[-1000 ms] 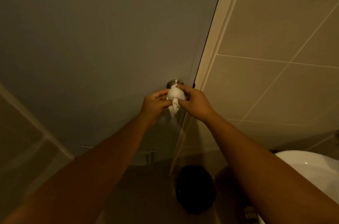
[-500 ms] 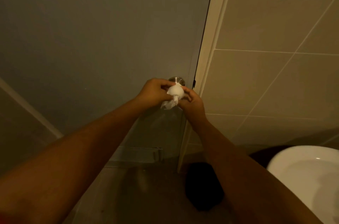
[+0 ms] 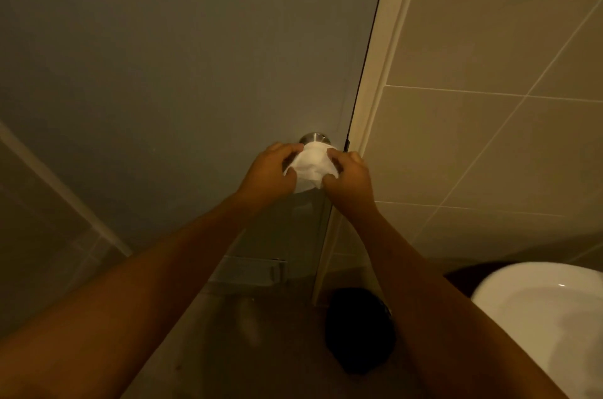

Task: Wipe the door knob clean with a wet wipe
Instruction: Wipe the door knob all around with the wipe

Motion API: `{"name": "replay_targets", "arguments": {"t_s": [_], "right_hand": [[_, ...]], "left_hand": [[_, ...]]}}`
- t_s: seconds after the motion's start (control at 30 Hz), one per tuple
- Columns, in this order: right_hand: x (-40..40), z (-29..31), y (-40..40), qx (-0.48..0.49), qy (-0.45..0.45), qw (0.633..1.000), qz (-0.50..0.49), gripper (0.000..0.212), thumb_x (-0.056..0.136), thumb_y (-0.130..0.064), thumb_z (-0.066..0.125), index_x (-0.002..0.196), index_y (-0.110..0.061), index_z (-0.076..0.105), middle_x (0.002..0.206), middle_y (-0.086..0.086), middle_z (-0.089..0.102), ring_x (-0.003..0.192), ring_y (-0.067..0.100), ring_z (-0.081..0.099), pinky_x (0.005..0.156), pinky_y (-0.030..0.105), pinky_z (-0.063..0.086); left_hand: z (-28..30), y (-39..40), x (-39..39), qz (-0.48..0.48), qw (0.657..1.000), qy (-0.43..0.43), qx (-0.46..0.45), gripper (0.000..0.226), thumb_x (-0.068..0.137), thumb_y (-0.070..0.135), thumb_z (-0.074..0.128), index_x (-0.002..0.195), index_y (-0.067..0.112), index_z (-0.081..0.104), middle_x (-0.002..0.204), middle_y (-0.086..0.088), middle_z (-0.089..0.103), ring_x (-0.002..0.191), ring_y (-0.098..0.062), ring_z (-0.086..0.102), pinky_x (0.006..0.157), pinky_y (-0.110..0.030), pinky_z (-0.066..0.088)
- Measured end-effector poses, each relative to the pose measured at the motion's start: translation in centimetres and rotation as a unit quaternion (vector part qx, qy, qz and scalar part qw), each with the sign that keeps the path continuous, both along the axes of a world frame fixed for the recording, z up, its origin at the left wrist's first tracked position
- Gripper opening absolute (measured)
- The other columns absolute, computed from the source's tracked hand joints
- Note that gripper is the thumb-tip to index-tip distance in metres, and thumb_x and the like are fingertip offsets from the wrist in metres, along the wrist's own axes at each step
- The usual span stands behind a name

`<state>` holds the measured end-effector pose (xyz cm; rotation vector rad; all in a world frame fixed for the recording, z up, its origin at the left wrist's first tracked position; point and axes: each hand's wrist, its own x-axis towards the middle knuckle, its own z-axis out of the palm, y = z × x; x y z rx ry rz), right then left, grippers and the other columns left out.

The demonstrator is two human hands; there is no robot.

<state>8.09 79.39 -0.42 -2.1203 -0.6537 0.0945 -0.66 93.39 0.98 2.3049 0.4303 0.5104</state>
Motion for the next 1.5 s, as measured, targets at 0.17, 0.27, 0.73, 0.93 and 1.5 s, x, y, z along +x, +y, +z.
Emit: {"name": "replay_targets", "arguments": {"t_s": [0.17, 0.27, 0.73, 0.93, 1.5], "right_hand": [[-0.6, 0.4, 0.1, 0.066, -0.005, 0.997, 0.045, 0.055, 0.085, -0.016, 0.072, 0.136, -0.007, 0.053, 0.133, 0.013, 0.056, 0.115, 0.027, 0.059, 0.097, 0.039, 0.053], [0.0, 0.3, 0.1, 0.086, 0.038, 0.994, 0.054, 0.062, 0.077, -0.013, 0.081, 0.133, -0.008, 0.055, 0.132, 0.012, 0.058, 0.113, 0.026, 0.062, 0.096, 0.037, 0.054], [2.0, 1.0, -0.3, 0.044, 0.002, 0.995, 0.091, 0.050, 0.077, -0.011, 0.080, 0.124, -0.009, 0.064, 0.116, 0.009, 0.070, 0.099, 0.017, 0.066, 0.093, 0.033, 0.055], [2.8, 2.7, 0.1, -0.050, -0.083, 0.982, 0.160, 0.045, 0.081, -0.019, 0.073, 0.125, -0.013, 0.064, 0.106, 0.005, 0.064, 0.091, 0.013, 0.058, 0.080, 0.021, 0.046], [1.2, -0.7, -0.1, 0.051, -0.092, 0.992, 0.077, 0.045, 0.085, -0.022, 0.073, 0.126, -0.006, 0.062, 0.113, 0.013, 0.067, 0.098, 0.021, 0.063, 0.088, 0.032, 0.055]], "left_hand": [[0.7, -0.6, 0.9, -0.039, 0.999, 0.008, -0.010, 0.046, 0.090, 0.023, 0.064, 0.134, 0.015, 0.056, 0.131, -0.009, 0.056, 0.116, -0.023, 0.058, 0.097, -0.031, 0.049], [0.9, -0.2, 1.0, -0.047, 0.997, 0.007, -0.055, 0.049, 0.084, 0.011, 0.070, 0.132, 0.013, 0.059, 0.129, -0.009, 0.058, 0.116, -0.023, 0.059, 0.096, -0.024, 0.047], [1.0, 1.0, 2.0, -0.060, 0.998, 0.032, 0.000, 0.057, 0.075, 0.012, 0.078, 0.130, 0.015, 0.061, 0.125, -0.009, 0.065, 0.108, -0.018, 0.064, 0.084, -0.015, 0.046], [-0.4, 0.2, 1.3, -0.018, 0.981, -0.018, -0.192, 0.055, 0.080, 0.004, 0.073, 0.132, 0.010, 0.058, 0.127, -0.012, 0.066, 0.106, -0.013, 0.064, 0.087, -0.022, 0.052], [0.8, 2.5, 2.1, -0.109, 0.989, 0.069, 0.070, 0.061, 0.079, 0.042, 0.065, 0.136, 0.023, 0.054, 0.119, -0.005, 0.069, 0.100, -0.012, 0.065, 0.085, -0.025, 0.052]]}}
